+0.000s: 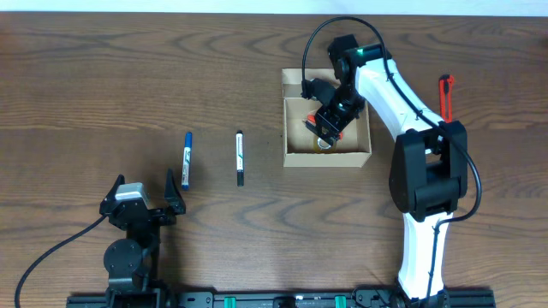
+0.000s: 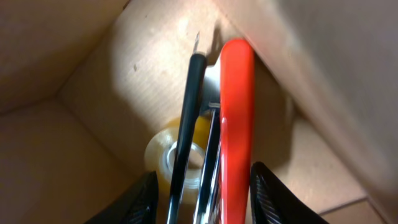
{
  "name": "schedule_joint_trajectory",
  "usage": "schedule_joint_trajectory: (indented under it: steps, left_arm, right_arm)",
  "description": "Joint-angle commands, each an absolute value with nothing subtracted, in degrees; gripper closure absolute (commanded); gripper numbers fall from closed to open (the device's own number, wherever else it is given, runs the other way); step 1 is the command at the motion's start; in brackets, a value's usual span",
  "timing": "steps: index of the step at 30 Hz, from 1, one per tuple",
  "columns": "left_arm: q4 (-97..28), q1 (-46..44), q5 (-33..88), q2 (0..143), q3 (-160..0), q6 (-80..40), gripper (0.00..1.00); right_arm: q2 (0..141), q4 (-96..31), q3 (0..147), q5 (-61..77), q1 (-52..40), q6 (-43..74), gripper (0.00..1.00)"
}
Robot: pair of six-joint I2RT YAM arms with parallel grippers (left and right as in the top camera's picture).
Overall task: Pack container
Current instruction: 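Lower the stapler into the box, open and withdraw the right gripper, then move the right gripper to the red box cutter and grasp it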
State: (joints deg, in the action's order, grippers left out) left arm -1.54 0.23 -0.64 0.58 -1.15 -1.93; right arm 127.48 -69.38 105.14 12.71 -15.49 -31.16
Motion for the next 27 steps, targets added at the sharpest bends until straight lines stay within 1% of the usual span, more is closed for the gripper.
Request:
schedule_joint_trajectory:
  steps: [1, 4, 6, 8, 10, 11, 12, 13, 15, 16, 24, 27]
  left_arm:
    - [-4.3, 0.4, -1.5, 0.2, -0.3, -2.6, 0.05]
    - [-4.3, 0.4, -1.5, 0.2, -0.3, -2.5, 0.05]
    - [-4.3, 0.4, -1.5, 0.2, -0.3, -2.6, 0.05]
    - [-4.3, 0.4, -1.5, 0.2, -0.3, -2.6, 0.05]
    - [-4.3, 0.4, -1.5, 0.2, -0.3, -2.5, 0.05]
    - [-4.3, 0.4, -1.5, 0.2, -0.3, -2.6, 0.05]
    - [-4.3, 0.4, -1.5, 0.2, -0.3, -2.6, 0.05]
    - [-4.3, 0.4, -1.5, 0.2, -0.3, -2.6, 0.05]
    - [-4.3, 0.4, -1.5, 0.2, -0.3, -2.6, 0.05]
    - [-4.3, 0.4, -1.5, 0.2, -0.3, -2.6, 0.05]
    - [-4.3, 0.4, -1.5, 0.2, -0.3, -2.6, 0.05]
    - [-4.3, 0.4, -1.5, 0.2, -0.3, -2.5, 0.05]
  right_arm:
    - [127.6, -71.6, 111.1, 12.9, -15.6, -30.2, 0.64]
    - [127.6, -76.0, 119.5, 12.9, -15.4, -29.6, 0.64]
    - [127.6, -79.7, 127.4, 12.4, -15.0, -28.8, 0.62]
    - [127.6, -82.6, 134.8, 9.0, -14.7, -26.8, 0.5]
    - [127.6, -85.2, 142.8, 2.0, -14.2, -23.6, 0.37]
    - [127.6, -86.0, 146.1, -1.7, -13.8, -22.2, 0.2]
    - [127.5, -86.6, 149.2, -5.1, -13.3, -20.9, 0.09]
    - [127.4, -86.8, 152.0, -8.3, -12.4, -19.7, 0.06]
    - [127.2, -86.8, 155.6, -11.8, -10.3, -18.5, 0.01]
    - [127.2, -86.8, 156.8, -13.2, -8.7, -17.7, 0.01]
    - [127.2, -85.9, 157.3, -15.4, 5.2, -13.3, 0.01]
    - [127.7, -82.8, 156.8, -12.3, 10.0, -13.4, 0.01]
